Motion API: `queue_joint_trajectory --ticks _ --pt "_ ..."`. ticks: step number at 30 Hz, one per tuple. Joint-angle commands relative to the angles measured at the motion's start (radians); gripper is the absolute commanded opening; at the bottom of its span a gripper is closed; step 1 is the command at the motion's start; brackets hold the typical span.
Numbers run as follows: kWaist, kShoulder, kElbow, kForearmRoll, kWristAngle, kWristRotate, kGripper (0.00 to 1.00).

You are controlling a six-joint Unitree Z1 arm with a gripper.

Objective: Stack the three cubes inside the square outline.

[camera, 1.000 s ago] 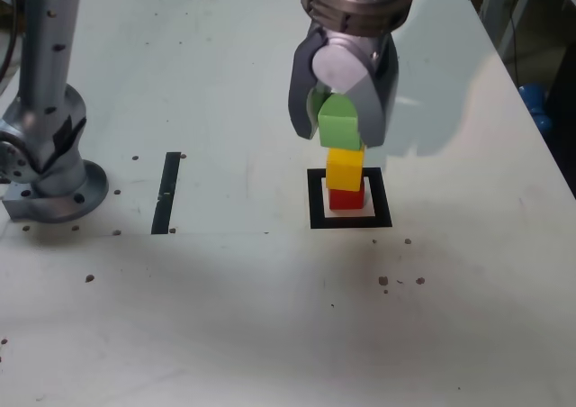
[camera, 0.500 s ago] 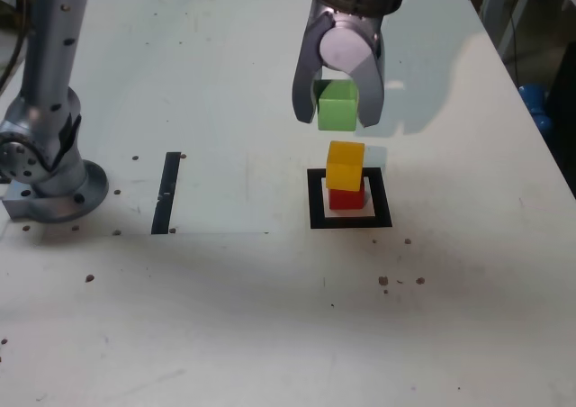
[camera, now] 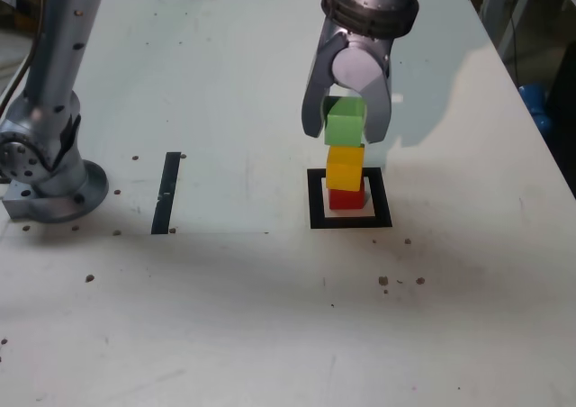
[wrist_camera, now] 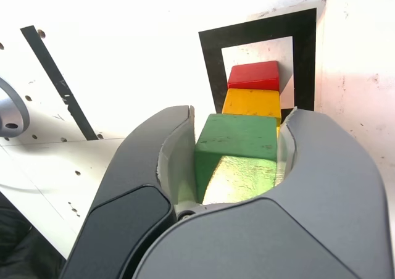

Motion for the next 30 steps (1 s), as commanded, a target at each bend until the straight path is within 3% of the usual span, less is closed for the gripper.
queue_joint_trajectory --ticks 1,10,12,16,18,30 --pt "0.002 0.015 -0.001 0.0 -0.001 0.002 0.32" --pt "0.002 0.024 0.002 -0.011 0.002 0.002 0.35" --pt "0.002 0.024 0.003 -0.012 0.002 0.005 0.5" --pt "0.002 0.024 0.008 -0.012 0.003 0.011 0.9" --pt "0.002 0.023 0.009 -0.012 0.002 0.012 0.99" --pt "0.002 -0.028 0.026 -0.004 0.019 0.01 1.0"
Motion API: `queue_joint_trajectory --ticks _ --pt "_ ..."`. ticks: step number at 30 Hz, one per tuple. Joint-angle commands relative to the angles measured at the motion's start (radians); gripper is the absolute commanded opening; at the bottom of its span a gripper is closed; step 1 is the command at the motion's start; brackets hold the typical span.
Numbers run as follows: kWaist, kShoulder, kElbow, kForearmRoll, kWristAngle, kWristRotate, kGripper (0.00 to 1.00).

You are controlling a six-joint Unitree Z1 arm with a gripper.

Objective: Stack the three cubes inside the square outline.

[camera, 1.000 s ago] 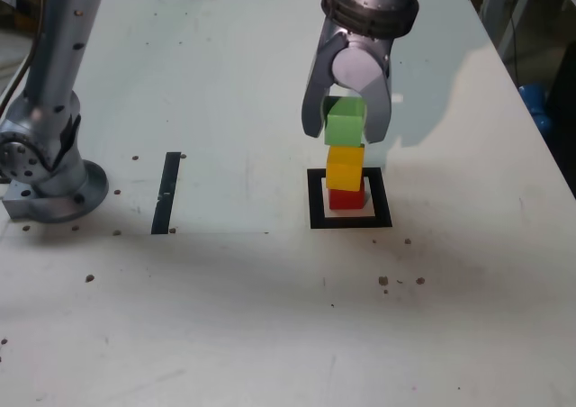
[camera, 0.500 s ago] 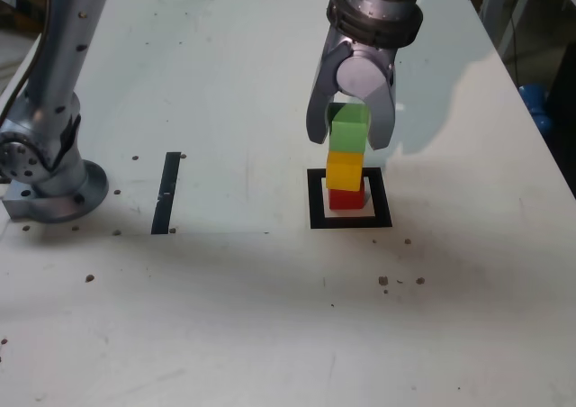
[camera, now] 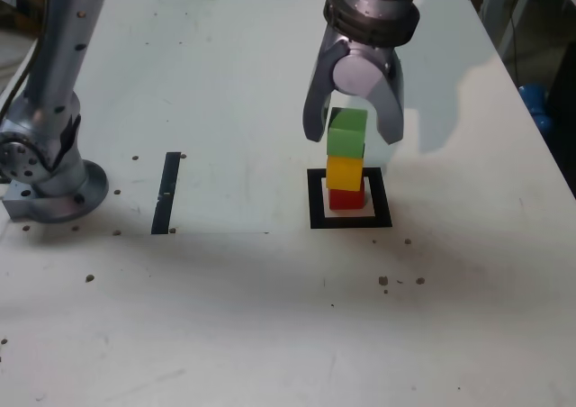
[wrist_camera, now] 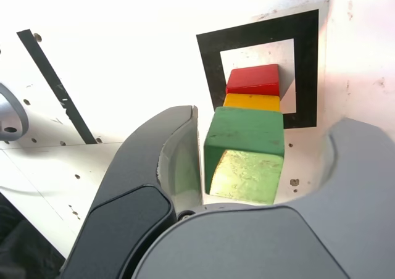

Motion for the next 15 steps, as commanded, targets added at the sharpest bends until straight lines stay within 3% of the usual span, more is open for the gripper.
queue_joint_trajectory --ticks 1,15 --pt "0.002 -0.042 0.014 0.009 0.014 -0.002 1.0" --pt "0.009 -0.321 0.29 0.003 0.101 -0.077 1.0"
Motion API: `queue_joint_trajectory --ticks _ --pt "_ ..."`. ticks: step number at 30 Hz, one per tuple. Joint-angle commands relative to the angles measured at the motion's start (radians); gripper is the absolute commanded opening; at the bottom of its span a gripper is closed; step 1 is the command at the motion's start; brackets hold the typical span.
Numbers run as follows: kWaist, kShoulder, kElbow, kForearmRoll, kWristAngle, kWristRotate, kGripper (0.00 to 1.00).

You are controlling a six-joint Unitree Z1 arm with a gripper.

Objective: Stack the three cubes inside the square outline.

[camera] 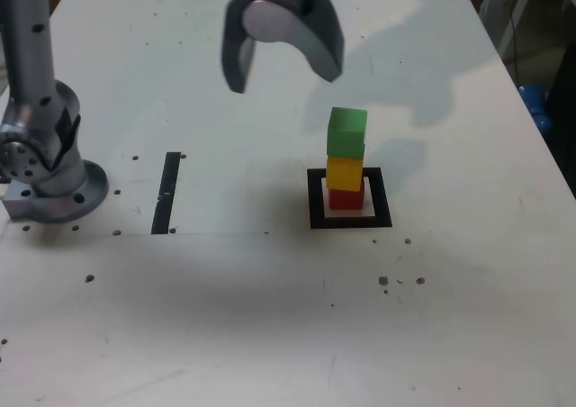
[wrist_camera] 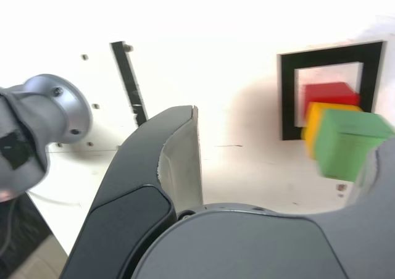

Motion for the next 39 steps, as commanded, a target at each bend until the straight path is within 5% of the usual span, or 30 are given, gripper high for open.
queue_joint_trajectory --ticks 1,8,19,27,39 --pt "0.003 -0.028 0.044 -0.003 0.005 -0.009 1.0" --pt "0.004 -0.093 0.247 -0.08 0.006 -0.032 0.99" --pt "0.048 -0.168 0.605 -0.321 -0.029 -0.051 0.99" --pt "0.048 -0.157 0.722 -0.427 -0.081 -0.035 0.99" --pt "0.048 -0.155 0.786 -0.476 -0.122 -0.021 0.99"
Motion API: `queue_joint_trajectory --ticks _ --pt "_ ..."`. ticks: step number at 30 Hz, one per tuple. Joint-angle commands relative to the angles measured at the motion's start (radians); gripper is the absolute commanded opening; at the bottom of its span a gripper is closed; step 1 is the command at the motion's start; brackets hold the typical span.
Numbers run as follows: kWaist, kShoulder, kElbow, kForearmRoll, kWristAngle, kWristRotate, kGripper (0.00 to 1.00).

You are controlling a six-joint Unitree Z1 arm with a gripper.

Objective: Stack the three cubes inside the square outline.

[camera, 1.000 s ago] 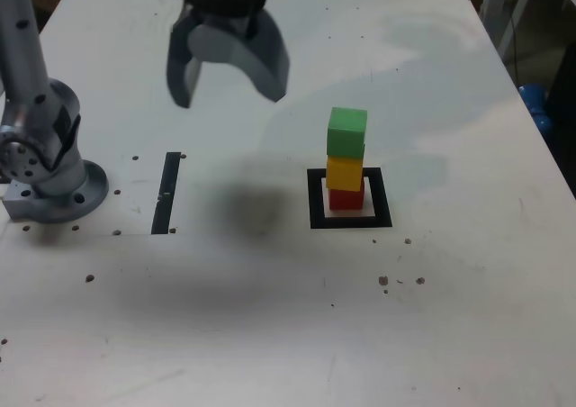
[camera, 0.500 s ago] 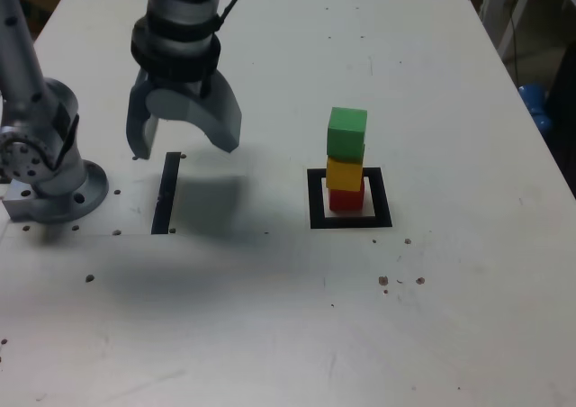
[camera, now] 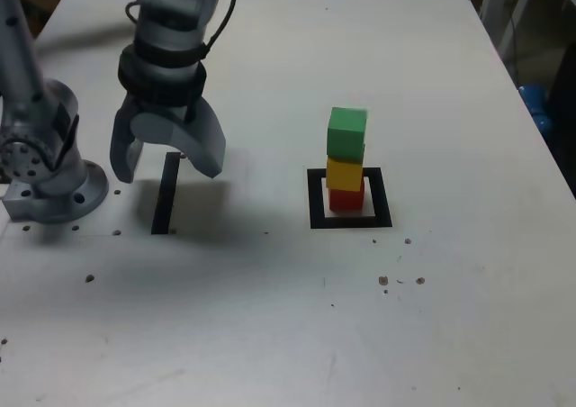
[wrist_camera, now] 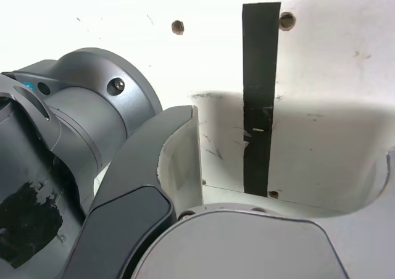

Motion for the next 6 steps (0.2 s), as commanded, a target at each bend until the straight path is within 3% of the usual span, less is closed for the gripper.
queue_joint_trajectory --ticks 1,6 --pt "0.002 0.004 0.001 -0.001 -0.004 0.004 0.99" --pt "0.002 0.002 -0.003 0.004 -0.006 0.006 0.99"
